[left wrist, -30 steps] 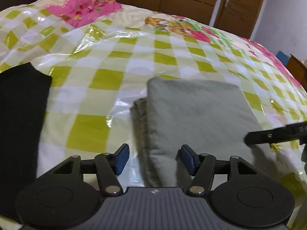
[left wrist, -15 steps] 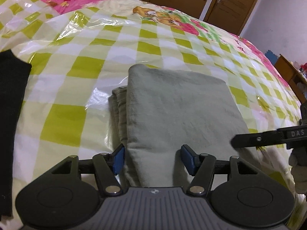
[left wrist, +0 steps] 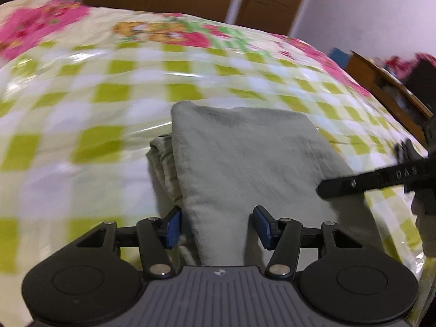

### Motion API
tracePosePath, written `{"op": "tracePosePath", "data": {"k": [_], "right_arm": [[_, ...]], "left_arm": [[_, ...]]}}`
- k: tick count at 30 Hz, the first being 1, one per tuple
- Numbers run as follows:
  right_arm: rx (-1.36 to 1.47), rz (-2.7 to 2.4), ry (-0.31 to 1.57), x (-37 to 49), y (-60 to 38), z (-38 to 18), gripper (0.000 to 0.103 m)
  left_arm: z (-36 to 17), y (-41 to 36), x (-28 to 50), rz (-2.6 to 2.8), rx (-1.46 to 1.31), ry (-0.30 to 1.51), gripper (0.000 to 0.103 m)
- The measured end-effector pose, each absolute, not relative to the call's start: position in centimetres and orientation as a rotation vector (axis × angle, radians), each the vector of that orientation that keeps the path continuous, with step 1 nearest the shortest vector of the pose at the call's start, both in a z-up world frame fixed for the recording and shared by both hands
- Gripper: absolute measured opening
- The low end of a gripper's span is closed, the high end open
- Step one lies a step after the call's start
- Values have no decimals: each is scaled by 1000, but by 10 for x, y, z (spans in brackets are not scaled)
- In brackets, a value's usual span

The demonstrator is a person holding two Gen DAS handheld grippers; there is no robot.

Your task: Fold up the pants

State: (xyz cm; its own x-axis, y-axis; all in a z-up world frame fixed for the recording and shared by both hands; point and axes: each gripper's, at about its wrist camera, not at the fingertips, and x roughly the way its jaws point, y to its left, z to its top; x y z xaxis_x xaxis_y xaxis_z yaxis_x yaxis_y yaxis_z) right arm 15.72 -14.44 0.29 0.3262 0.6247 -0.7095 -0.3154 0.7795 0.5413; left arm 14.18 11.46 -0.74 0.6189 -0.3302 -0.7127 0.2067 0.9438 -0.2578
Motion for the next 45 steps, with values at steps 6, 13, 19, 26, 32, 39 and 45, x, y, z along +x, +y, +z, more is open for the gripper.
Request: {"op": "tracePosePath", "data": {"k": [6,13,19,26,32,39,45], "right_arm": [[275,470,1063,170,-187,6,23],[208,453,914,136,-202,36,26],[157,685,906,109,-142,28,26],[144,824,1007,103,-84,-10,25],[98,813,987,90,-80,-6,25],[138,717,981,74,-110,1,25],[161,648,995,69,-122,9,25]], "left_arm": [[-10,70,155,-347,-68,857,66],[22,85,144,-264,-35,767,66],[26,69,188,-196,23,714,66],[-5,69,215,-71,99,786,78],[4,68,199,-48,101,780,78],[8,66,159,-60,116,804,78],[5,67,144,-40,78,840,78]]}}
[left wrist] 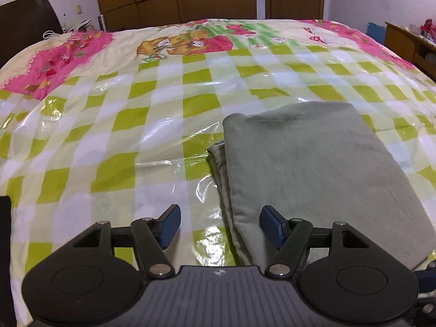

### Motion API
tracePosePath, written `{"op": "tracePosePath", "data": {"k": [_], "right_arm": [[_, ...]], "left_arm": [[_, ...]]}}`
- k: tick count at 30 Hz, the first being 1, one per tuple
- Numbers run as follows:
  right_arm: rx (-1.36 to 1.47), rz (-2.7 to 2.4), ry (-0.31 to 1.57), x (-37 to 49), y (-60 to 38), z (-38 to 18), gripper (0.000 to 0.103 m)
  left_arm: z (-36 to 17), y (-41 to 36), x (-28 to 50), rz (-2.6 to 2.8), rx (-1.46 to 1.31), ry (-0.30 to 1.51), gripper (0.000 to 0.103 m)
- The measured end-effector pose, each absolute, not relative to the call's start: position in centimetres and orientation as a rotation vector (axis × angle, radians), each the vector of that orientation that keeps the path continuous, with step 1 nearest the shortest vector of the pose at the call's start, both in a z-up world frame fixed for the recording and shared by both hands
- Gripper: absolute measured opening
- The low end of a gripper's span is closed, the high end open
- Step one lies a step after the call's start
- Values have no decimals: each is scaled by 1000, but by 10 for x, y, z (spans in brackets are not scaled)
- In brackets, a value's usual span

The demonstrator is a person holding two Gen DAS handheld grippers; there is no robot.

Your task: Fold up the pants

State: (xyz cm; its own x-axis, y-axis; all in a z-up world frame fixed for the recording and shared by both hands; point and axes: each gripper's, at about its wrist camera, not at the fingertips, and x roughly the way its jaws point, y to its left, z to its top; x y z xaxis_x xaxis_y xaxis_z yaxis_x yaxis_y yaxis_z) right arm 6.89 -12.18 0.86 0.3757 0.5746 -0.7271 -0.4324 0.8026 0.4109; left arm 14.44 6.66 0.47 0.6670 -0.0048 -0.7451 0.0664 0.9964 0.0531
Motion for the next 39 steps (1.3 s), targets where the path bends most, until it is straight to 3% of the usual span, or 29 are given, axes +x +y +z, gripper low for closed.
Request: {"op": "tracePosePath", "data": {"k": [19,39], "right_arm": [[180,507,953,41,-148,21,25],[228,425,926,51,-173,20,26]], "left_arm": [[6,54,86,-99,73,856,78],[24,63,76,-141,10,800,78]]}}
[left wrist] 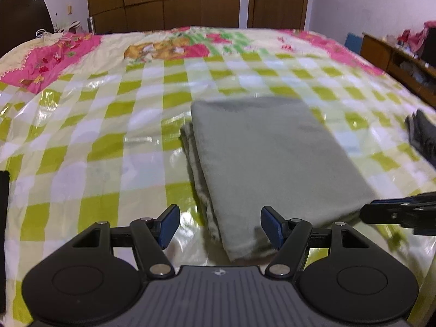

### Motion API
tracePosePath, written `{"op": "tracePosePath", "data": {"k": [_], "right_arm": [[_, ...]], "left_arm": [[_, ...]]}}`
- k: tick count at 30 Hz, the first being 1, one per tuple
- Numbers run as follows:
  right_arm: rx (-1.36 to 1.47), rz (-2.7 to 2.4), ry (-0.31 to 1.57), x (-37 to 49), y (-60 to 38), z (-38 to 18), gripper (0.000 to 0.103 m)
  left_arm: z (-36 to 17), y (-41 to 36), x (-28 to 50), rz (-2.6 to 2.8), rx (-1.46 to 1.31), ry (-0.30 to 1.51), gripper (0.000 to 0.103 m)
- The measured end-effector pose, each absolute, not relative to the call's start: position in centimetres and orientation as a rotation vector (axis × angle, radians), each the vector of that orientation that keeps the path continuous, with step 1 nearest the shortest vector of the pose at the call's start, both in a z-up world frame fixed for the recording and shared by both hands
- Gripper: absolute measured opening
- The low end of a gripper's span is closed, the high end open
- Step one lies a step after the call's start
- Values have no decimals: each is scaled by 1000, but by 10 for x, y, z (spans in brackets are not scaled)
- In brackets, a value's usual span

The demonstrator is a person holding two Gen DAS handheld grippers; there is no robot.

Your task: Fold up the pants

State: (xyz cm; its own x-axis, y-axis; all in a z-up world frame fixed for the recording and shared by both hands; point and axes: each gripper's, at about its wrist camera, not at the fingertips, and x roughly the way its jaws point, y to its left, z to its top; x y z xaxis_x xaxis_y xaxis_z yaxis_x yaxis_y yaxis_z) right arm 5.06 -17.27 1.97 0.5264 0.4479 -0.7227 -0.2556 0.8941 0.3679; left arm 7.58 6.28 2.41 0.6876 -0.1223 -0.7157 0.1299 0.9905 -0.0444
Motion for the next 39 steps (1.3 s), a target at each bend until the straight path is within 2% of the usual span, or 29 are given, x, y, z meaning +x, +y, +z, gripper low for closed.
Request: {"op": "tracePosePath", "data": {"k": [6,14,39], "right_arm": [[266,385,924,72,-186,20,26],[222,387,943,66,-180,16,30],[192,389,954,30,-168,7,31]], "left_arm": [[25,71,92,-150,-35,826,78],[-4,62,84,-156,-7,910,78],[1,37,44,-143,15,899,80]]}}
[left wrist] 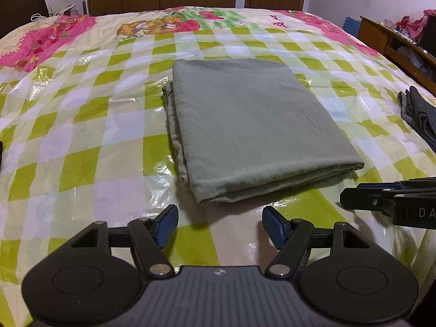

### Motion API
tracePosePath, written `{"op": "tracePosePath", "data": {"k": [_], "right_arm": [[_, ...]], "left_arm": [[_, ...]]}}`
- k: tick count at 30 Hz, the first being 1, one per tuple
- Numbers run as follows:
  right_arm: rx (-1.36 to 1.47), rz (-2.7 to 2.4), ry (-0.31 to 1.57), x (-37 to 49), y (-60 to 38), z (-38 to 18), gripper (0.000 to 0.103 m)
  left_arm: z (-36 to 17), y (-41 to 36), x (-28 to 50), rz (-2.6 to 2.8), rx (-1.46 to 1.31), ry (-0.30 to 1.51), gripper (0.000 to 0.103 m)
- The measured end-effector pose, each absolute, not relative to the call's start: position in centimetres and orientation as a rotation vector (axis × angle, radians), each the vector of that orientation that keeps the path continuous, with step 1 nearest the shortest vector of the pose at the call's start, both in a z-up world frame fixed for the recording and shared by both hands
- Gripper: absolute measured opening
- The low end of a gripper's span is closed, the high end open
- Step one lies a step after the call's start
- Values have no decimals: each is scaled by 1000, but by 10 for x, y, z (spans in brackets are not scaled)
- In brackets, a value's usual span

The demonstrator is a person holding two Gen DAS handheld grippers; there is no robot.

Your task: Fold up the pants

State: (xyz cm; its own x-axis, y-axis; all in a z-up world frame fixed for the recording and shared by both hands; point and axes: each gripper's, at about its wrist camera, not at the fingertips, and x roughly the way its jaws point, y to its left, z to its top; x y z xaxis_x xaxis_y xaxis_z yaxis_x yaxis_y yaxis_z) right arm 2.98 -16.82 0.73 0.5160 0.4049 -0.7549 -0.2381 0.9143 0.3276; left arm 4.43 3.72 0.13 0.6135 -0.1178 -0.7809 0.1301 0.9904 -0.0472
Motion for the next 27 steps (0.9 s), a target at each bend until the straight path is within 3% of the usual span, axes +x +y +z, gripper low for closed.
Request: {"op": "tracePosePath", "data": {"k": [27], "right_arm": [[145,390,934,10,-159,7,33]], "left_arm": [[0,30,23,-145,-53,884,86]]}}
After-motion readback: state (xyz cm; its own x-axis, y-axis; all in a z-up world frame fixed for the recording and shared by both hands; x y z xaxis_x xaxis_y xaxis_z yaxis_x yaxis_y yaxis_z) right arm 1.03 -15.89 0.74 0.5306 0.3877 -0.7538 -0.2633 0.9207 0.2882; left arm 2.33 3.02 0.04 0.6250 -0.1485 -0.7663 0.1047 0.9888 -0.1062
